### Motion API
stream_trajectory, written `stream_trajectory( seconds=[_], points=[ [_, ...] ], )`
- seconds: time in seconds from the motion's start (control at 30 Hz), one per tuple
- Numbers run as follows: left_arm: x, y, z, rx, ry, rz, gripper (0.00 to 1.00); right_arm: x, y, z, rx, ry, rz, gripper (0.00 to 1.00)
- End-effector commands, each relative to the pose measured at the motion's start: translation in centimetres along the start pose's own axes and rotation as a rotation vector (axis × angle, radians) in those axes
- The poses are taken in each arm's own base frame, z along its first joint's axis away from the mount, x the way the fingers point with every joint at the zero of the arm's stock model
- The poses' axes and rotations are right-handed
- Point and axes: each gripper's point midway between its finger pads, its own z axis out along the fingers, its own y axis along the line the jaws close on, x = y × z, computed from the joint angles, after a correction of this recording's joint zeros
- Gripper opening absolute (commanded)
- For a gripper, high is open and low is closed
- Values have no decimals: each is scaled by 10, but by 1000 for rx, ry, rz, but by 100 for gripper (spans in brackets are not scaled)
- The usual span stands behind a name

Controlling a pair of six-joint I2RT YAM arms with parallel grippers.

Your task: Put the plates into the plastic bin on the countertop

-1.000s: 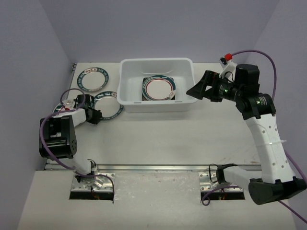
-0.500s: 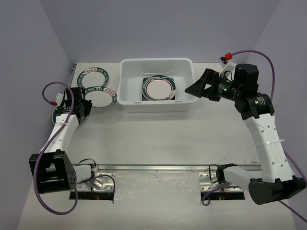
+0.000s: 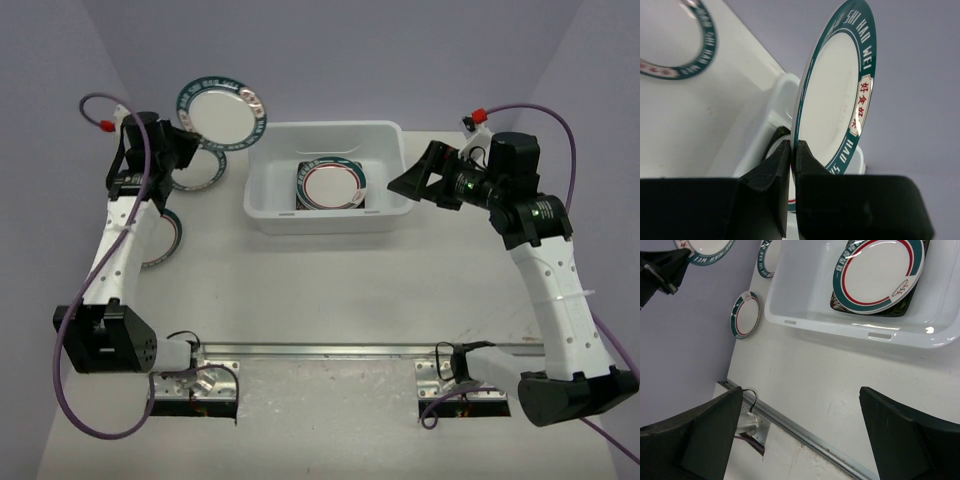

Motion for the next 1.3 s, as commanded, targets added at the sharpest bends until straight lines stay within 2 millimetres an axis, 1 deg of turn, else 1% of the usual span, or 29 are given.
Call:
stream_trajectory(
  seconds=[0.0, 0.03, 0.07, 0.13, 0.17, 0.23, 0.27, 0.3, 0.33, 0.4, 0.43, 0.53, 0.73, 1.03, 1.07, 1.1, 1.13, 1.2, 1.27],
  points=[
    [81, -102, 9, 363, 258, 155, 0, -8, -5, -7, 38, -53, -69, 99],
    [104, -111, 12, 388, 318, 185, 0, -7, -7, -7, 47, -47, -76, 99],
    [126, -114, 19, 400, 374, 209, 0, -5, -9, -7, 56, -43, -80, 99],
    [161, -113, 38, 409, 470, 241, 0, -3, -12, -8, 66, -39, -87, 99],
    [173, -112, 43, 413, 501, 255, 0, -2, -13, -8, 67, -38, -93, 99],
    [203, -107, 51, 418, 596, 284, 0, 4, -17, -8, 72, -29, -101, 99],
    [210, -106, 54, 426, 622, 287, 0, 6, -19, -7, 73, -24, -102, 99],
    [230, -99, 60, 431, 699, 295, 0, 12, -22, -5, 75, -12, -103, 99],
    [235, -101, 59, 439, 719, 299, 0, 13, -22, -6, 75, -10, -104, 99],
    [253, -85, 67, 387, 767, 336, 0, 15, -24, -4, 74, -2, -102, 99],
    [254, -83, 72, 375, 755, 356, 0, 15, -24, -4, 74, 0, -101, 99],
    [258, -70, 78, 339, 743, 373, 0, 14, -23, -4, 68, -2, -110, 99],
    [266, -51, 95, 273, 749, 371, 0, 16, -23, -1, 60, 8, -108, 99],
    [261, -45, 114, 223, 718, 349, 0, 21, -25, 3, 47, 27, -94, 99],
    [261, -43, 117, 214, 711, 348, 3, 22, -25, 3, 46, 28, -92, 99],
    [260, -42, 118, 208, 704, 348, 12, 22, -25, 4, 44, 29, -89, 99],
    [260, -42, 119, 209, 703, 345, 24, 23, -25, 4, 43, 30, -87, 99],
    [259, -45, 119, 211, 700, 342, 34, 23, -24, 4, 41, 32, -88, 99],
    [249, -56, 118, 214, 667, 348, 44, 22, -23, 3, 37, 29, -90, 99]
  ],
)
